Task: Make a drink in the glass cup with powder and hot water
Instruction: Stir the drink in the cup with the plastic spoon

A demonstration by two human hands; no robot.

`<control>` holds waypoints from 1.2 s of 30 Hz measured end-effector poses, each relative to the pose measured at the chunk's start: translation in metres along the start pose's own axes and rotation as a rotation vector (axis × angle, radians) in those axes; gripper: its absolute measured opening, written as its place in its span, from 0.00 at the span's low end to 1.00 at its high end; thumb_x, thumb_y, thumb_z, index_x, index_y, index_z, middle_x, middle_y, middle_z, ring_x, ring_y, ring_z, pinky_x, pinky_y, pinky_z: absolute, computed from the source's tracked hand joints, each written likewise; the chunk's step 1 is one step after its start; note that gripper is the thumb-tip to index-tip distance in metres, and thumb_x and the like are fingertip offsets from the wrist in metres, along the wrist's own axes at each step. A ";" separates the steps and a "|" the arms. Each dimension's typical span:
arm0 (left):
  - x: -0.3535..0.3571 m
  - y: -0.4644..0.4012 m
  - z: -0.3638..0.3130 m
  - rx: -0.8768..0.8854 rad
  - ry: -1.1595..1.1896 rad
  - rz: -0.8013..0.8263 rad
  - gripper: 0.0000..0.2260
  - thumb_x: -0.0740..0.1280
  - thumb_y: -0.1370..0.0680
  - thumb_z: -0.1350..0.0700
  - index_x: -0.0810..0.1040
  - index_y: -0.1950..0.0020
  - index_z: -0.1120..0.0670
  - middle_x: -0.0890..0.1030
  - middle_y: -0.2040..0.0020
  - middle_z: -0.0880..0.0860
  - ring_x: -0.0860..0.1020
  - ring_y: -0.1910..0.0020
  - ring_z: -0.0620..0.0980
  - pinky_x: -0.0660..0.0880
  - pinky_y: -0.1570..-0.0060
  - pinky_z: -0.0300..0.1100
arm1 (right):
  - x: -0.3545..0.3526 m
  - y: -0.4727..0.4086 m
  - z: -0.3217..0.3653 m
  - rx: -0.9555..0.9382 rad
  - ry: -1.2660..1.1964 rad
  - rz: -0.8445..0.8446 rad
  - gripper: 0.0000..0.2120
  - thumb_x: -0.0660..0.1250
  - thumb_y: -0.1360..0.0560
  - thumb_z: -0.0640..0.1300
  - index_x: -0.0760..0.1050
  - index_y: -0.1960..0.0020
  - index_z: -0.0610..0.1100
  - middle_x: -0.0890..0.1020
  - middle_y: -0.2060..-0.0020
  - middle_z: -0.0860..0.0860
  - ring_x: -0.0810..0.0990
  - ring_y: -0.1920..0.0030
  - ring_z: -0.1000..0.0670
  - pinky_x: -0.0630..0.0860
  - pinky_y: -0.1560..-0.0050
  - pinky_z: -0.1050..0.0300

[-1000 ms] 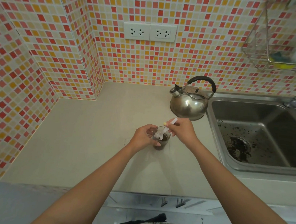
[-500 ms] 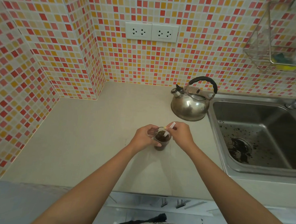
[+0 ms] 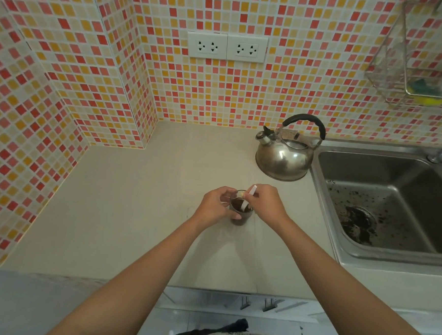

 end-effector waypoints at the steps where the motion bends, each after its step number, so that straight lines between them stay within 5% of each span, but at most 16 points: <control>1: 0.000 0.000 0.000 0.005 0.004 0.001 0.31 0.81 0.42 0.64 0.78 0.41 0.55 0.82 0.45 0.53 0.80 0.44 0.51 0.76 0.42 0.42 | 0.002 0.002 0.004 -0.022 -0.019 0.013 0.09 0.66 0.25 0.42 0.81 0.58 0.37 0.82 0.65 0.41 0.78 0.63 0.45 0.72 0.61 0.54; 7: 0.001 0.001 -0.002 0.008 0.001 0.005 0.32 0.80 0.41 0.65 0.77 0.40 0.55 0.81 0.43 0.53 0.79 0.44 0.50 0.75 0.43 0.36 | -0.006 0.002 0.003 -0.040 0.152 -0.033 0.09 0.64 0.24 0.43 0.81 0.56 0.40 0.82 0.63 0.43 0.80 0.60 0.43 0.75 0.60 0.52; 12: 0.001 0.001 -0.001 0.004 0.008 0.005 0.32 0.80 0.42 0.66 0.77 0.39 0.56 0.82 0.44 0.53 0.79 0.44 0.49 0.75 0.45 0.35 | 0.000 0.005 0.003 -0.017 -0.056 0.003 0.07 0.67 0.26 0.42 0.82 0.58 0.40 0.83 0.65 0.43 0.81 0.62 0.44 0.76 0.60 0.52; 18: 0.001 0.001 -0.003 -0.007 -0.010 0.010 0.30 0.80 0.42 0.65 0.78 0.41 0.53 0.81 0.47 0.49 0.78 0.48 0.45 0.73 0.54 0.25 | -0.009 0.001 -0.009 0.058 0.018 -0.052 0.08 0.66 0.24 0.42 0.81 0.57 0.39 0.82 0.64 0.43 0.80 0.61 0.44 0.73 0.61 0.55; 36: 0.001 0.003 -0.004 -0.001 -0.005 0.006 0.31 0.80 0.41 0.66 0.77 0.40 0.54 0.80 0.46 0.50 0.78 0.46 0.47 0.74 0.48 0.31 | -0.008 -0.003 -0.004 0.014 0.029 -0.029 0.08 0.65 0.24 0.42 0.81 0.55 0.39 0.82 0.62 0.43 0.79 0.60 0.45 0.74 0.59 0.54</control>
Point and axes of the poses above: each hand's wrist, its own y-axis away from the middle knuckle, its own x-axis out of the palm, z = x × y, the point moved 7 cm from there along -y, towards the middle knuckle
